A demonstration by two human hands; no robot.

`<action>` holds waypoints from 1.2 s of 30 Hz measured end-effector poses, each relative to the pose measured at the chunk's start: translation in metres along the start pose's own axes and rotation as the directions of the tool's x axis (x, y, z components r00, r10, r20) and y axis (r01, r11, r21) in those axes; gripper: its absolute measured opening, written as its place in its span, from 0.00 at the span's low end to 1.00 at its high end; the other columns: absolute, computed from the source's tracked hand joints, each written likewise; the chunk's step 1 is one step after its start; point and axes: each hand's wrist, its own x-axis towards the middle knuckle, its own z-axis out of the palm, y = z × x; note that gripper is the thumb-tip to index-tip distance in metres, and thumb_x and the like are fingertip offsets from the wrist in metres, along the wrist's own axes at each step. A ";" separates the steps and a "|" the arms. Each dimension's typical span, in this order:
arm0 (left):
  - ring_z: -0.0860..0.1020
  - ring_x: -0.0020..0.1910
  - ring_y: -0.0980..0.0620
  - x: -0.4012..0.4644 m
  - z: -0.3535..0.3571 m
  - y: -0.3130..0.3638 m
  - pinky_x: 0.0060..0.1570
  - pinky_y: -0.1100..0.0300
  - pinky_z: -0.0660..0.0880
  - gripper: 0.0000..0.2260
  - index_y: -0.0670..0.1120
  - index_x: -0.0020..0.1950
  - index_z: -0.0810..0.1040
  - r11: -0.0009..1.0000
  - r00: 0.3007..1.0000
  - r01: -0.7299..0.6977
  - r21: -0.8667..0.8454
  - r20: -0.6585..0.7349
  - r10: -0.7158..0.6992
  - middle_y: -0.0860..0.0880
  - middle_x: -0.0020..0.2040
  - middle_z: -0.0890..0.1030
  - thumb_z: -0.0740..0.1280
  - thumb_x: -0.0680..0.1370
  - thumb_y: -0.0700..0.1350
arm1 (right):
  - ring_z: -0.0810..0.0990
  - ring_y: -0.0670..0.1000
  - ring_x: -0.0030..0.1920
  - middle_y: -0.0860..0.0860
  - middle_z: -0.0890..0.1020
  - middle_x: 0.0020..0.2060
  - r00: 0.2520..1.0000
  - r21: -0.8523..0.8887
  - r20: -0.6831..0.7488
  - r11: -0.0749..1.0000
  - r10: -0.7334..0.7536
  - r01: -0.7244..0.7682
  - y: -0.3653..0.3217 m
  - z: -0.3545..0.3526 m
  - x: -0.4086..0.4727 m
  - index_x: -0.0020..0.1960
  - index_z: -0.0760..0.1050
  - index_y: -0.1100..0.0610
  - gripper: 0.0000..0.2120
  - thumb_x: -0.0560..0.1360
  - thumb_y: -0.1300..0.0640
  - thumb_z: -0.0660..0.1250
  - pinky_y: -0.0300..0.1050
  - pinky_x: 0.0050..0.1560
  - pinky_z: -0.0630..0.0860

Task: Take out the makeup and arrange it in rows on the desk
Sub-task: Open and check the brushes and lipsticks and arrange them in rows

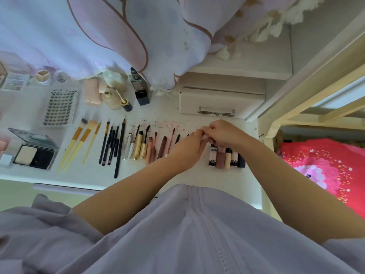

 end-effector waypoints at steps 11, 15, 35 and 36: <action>0.75 0.40 0.45 -0.019 -0.002 -0.006 0.39 0.51 0.73 0.15 0.42 0.60 0.68 0.969 0.988 -0.153 0.196 0.046 0.147 0.44 0.47 0.78 0.50 0.83 0.51 | 0.61 0.46 0.24 0.50 0.67 0.26 0.998 0.245 0.029 0.968 0.050 -0.055 0.009 0.018 -0.030 0.37 0.67 0.57 0.15 0.81 0.55 0.56 0.35 0.22 0.58; 0.73 0.36 0.47 -0.026 -0.001 -0.010 0.35 0.54 0.69 0.16 0.43 0.61 0.68 0.953 0.983 -0.184 0.240 0.061 0.175 0.45 0.42 0.78 0.50 0.83 0.52 | 0.61 0.44 0.20 0.51 0.68 0.26 0.998 0.292 0.045 0.955 0.050 -0.061 0.015 0.023 -0.036 0.38 0.67 0.58 0.14 0.81 0.54 0.56 0.36 0.21 0.58; 0.75 0.45 0.54 0.018 -0.022 -0.020 0.42 0.65 0.69 0.09 0.49 0.53 0.81 0.994 0.971 -0.002 -0.114 -0.236 -0.025 0.52 0.48 0.74 0.65 0.77 0.49 | 0.75 0.47 0.44 0.52 0.76 0.50 0.880 -0.125 -0.418 0.973 -0.227 0.191 0.046 0.018 0.004 0.56 0.74 0.55 0.11 0.80 0.50 0.58 0.38 0.47 0.67; 0.76 0.44 0.52 0.022 -0.019 -0.018 0.42 0.63 0.69 0.08 0.48 0.50 0.81 0.995 0.971 0.006 -0.100 -0.239 -0.030 0.51 0.47 0.74 0.65 0.77 0.49 | 0.75 0.47 0.43 0.52 0.76 0.49 0.871 -0.152 -0.428 0.970 -0.239 0.192 0.045 0.020 0.011 0.56 0.74 0.55 0.11 0.80 0.51 0.58 0.38 0.47 0.68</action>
